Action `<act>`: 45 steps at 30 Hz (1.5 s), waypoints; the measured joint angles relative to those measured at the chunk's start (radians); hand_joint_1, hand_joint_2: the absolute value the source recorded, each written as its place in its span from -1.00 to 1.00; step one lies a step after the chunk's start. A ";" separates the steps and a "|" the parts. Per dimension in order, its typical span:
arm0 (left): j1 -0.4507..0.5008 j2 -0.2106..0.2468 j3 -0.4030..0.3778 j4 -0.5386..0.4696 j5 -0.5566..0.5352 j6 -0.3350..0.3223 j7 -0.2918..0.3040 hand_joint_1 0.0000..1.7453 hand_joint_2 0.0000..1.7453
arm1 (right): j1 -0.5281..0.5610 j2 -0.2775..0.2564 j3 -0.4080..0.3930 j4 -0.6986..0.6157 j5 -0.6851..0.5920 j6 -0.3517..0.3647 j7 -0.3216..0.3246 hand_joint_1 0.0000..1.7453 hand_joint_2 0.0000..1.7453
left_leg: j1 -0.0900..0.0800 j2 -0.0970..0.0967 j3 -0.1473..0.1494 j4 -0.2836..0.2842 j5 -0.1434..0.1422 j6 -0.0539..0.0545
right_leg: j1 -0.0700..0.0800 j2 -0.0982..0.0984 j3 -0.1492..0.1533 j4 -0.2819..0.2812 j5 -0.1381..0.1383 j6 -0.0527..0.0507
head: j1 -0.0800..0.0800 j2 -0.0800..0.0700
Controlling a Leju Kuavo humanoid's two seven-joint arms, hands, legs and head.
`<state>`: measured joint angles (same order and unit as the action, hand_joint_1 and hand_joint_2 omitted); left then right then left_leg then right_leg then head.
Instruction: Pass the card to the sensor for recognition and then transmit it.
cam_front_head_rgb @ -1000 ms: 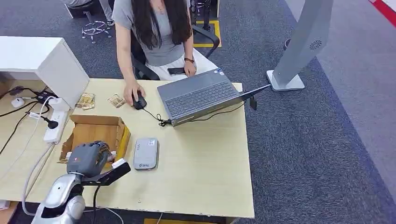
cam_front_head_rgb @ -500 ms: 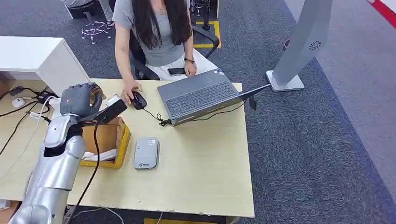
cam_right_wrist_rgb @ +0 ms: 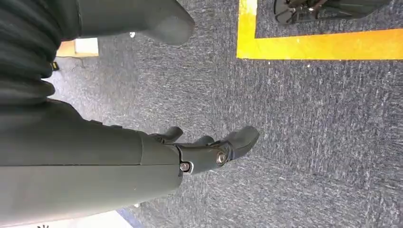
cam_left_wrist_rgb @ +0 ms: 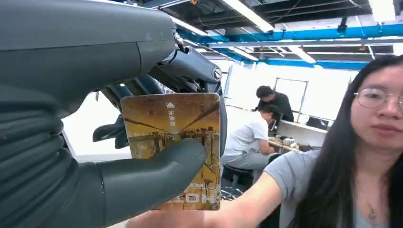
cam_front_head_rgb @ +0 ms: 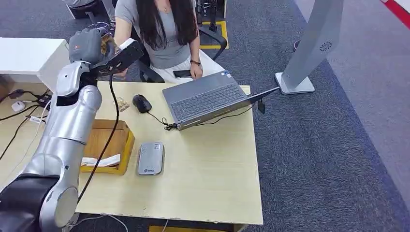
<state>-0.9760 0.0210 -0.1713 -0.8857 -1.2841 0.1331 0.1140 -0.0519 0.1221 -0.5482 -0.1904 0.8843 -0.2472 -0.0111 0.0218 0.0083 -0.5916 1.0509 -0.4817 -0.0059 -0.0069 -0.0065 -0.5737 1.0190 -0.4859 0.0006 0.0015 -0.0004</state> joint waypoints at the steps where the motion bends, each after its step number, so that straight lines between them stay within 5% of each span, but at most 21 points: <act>1: -0.014 -0.002 0.000 0.026 -0.006 0.007 0.004 -1.00 1.00 | 0.000 0.000 0.000 0.000 0.003 0.000 0.000 -1.00 1.00 | 0.000 0.000 0.000 0.000 0.000 0.000 | 0.000 0.000 0.000 0.000 0.000 0.000 | 0.000 0.000; 10: -0.041 0.021 0.000 0.162 -0.023 0.100 0.006 -1.00 1.00 | 0.001 0.000 -0.001 0.000 0.023 0.003 0.008 -1.00 1.00 | 0.000 0.000 0.000 0.000 0.000 0.000 | 0.000 0.000 0.000 0.001 0.000 0.000 | 0.000 0.000; 16: -0.003 0.048 0.002 0.167 0.016 0.128 -0.056 -1.00 1.00 | 0.001 0.000 -0.003 0.000 0.021 0.003 0.013 -1.00 1.00 | 0.000 0.000 0.000 0.000 0.000 0.000 | 0.000 0.000 0.000 0.001 0.000 0.000 | 0.000 0.000; 21: 0.225 0.067 0.039 -0.060 0.212 0.254 -0.275 -1.00 1.00 | 0.002 0.002 -0.024 0.000 0.005 -0.003 -0.001 -1.00 1.00 | -0.001 0.003 -0.001 -0.001 -0.001 0.000 | -0.001 0.003 0.001 0.001 -0.001 0.000 | -0.001 0.000; 28: 0.760 0.115 0.241 -0.505 0.709 0.246 -0.593 -1.00 1.00 | 0.021 0.008 -0.078 0.000 -0.033 -0.026 -0.019 -1.00 1.00 | -0.001 0.015 0.005 -0.005 -0.008 -0.003 | -0.003 0.016 0.001 0.000 -0.006 -0.001 | -0.002 0.000; 34: 1.036 0.092 0.563 -0.730 0.930 0.033 -0.745 -1.00 1.00 | 0.029 0.009 -0.122 0.001 -0.043 -0.039 -0.040 -1.00 1.00 | -0.001 0.010 0.004 -0.006 -0.009 -0.002 | -0.003 0.011 0.001 0.000 -0.010 -0.001 | -0.004 0.000; 38: 1.090 0.032 0.818 -0.768 1.048 -0.241 -0.785 -1.00 1.00 | 0.029 0.010 -0.150 0.000 -0.042 -0.046 -0.069 -1.00 1.00 | -0.001 0.010 0.004 -0.006 -0.009 -0.002 | -0.002 0.010 0.001 0.000 -0.010 -0.001 | -0.004 0.000; 40: 1.086 0.000 0.983 -0.761 1.126 -0.432 -0.748 -1.00 1.00 | 0.029 0.010 -0.163 0.000 -0.042 -0.056 -0.079 -1.00 1.00 | -0.001 0.010 0.005 -0.006 -0.009 -0.002 | -0.002 0.010 0.002 0.000 -0.010 -0.001 | -0.003 0.000; 41: 1.080 -0.011 1.061 -0.747 1.150 -0.509 -0.734 -1.00 -1.00 | 0.029 0.011 -0.170 0.000 -0.040 -0.058 -0.085 -1.00 1.00 | -0.001 0.010 0.005 -0.006 -0.009 -0.002 | -0.002 0.010 0.002 0.000 -0.010 -0.001 | -0.004 0.000; 44: 1.047 -0.033 1.267 -0.662 1.183 -0.642 -0.689 -1.00 -1.00 | 0.028 0.013 -0.187 0.000 -0.034 -0.067 -0.091 -1.00 1.00 | -0.001 0.010 0.006 -0.006 -0.009 -0.002 | -0.003 0.009 0.002 0.000 -0.010 -0.001 | -0.004 0.000; 45: 1.038 -0.041 1.325 -0.628 1.198 -0.660 -0.664 -1.00 -1.00 | 0.028 0.015 -0.194 0.000 -0.032 -0.071 -0.092 -1.00 -1.00 | -0.001 0.010 0.006 -0.006 -0.009 -0.002 | -0.003 0.009 0.002 0.000 -0.010 -0.001 | -0.003 0.000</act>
<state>0.0617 -0.0202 1.1538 -1.5132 -0.0858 -0.5269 -0.5500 -0.0235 0.1370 -0.7420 -0.1900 0.8518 -0.3178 -0.1030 0.0209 0.0179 -0.5858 1.0448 -0.4903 -0.0084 -0.0095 0.0027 -0.5714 1.0190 -0.4954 -0.0008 -0.0019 -0.0004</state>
